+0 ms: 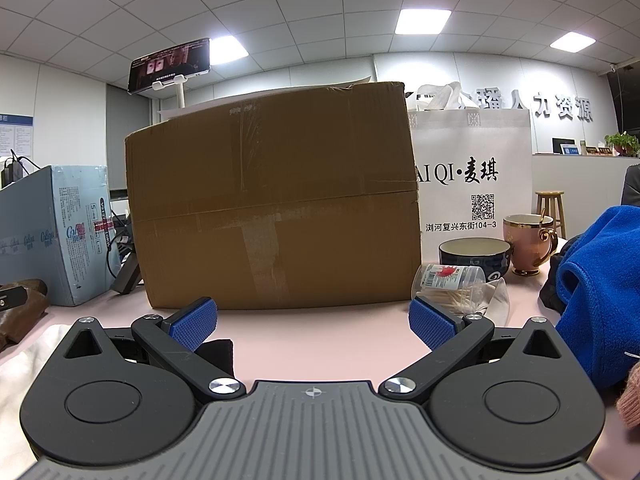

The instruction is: Organize soft objects

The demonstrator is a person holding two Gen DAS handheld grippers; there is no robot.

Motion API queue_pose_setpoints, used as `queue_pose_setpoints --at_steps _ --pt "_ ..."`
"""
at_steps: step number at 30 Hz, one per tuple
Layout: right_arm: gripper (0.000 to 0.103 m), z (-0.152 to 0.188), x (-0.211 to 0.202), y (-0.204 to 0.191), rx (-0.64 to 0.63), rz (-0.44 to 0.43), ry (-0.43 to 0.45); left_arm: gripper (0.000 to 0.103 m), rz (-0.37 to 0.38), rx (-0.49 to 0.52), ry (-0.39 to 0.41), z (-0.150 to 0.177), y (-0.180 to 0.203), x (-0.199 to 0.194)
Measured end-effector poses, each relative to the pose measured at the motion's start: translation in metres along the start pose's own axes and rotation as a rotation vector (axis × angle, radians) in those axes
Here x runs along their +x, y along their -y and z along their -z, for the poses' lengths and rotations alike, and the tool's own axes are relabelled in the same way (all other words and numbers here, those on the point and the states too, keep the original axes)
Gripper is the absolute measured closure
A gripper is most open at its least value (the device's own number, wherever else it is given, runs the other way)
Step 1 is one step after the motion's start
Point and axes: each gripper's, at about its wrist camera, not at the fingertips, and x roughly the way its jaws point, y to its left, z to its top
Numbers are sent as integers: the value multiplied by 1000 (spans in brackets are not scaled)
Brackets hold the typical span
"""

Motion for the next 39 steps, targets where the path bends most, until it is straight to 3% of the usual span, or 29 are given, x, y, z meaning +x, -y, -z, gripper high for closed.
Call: queue_pose_setpoints --at_steps 39 --pt "0 0 0 1 0 0 -4 0 9 -4 -5 0 -2 2"
